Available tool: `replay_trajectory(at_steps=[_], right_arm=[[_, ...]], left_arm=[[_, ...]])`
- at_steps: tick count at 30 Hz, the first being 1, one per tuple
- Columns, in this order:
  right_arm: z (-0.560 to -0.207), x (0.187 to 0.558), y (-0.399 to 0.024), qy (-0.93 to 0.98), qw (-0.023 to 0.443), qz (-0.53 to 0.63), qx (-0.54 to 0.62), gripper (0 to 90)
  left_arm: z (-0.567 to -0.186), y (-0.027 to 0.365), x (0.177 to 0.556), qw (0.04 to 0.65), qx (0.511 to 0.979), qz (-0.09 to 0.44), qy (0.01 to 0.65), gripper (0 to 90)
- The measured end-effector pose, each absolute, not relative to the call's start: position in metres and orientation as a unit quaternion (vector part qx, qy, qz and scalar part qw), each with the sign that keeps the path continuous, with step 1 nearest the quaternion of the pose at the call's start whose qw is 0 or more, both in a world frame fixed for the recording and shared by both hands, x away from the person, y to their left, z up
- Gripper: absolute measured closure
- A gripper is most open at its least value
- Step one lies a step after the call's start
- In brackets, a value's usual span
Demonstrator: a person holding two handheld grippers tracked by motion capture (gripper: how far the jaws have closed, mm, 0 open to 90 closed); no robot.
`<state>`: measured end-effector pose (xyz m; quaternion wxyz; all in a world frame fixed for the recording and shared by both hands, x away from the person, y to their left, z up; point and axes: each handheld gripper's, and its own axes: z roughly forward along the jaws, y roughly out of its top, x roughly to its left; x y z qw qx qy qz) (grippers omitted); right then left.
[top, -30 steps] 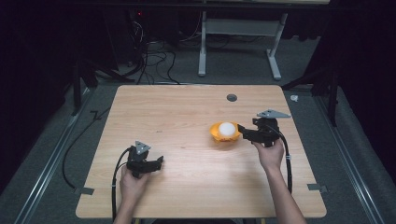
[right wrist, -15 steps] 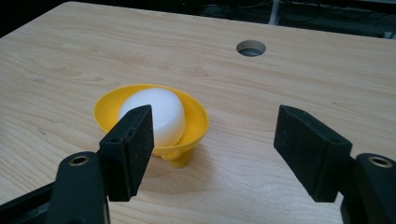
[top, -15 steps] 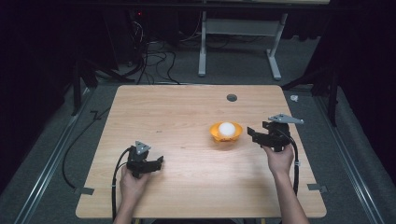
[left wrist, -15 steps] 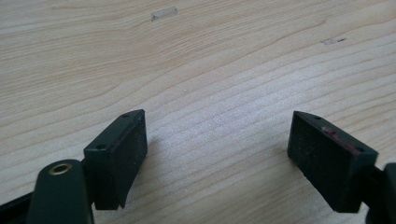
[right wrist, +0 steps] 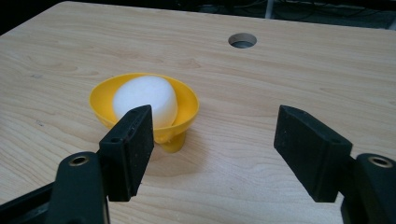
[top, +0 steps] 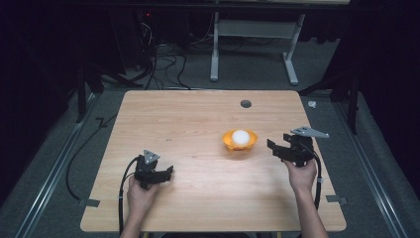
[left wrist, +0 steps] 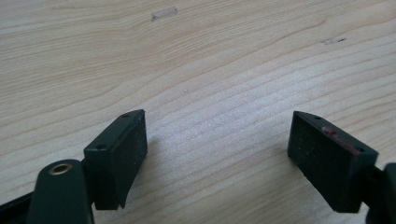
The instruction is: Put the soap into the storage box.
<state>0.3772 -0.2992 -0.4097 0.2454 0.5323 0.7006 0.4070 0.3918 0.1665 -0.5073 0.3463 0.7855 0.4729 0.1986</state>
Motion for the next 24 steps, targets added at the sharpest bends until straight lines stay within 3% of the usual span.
replay_trajectory(at_steps=[24], right_arm=[[-0.414,0.350,-0.305,0.690,0.248,0.419,0.536,29.3]], left_arm=[[-0.507,0.166,0.392,0.346,0.786,0.199,0.473,20.5]])
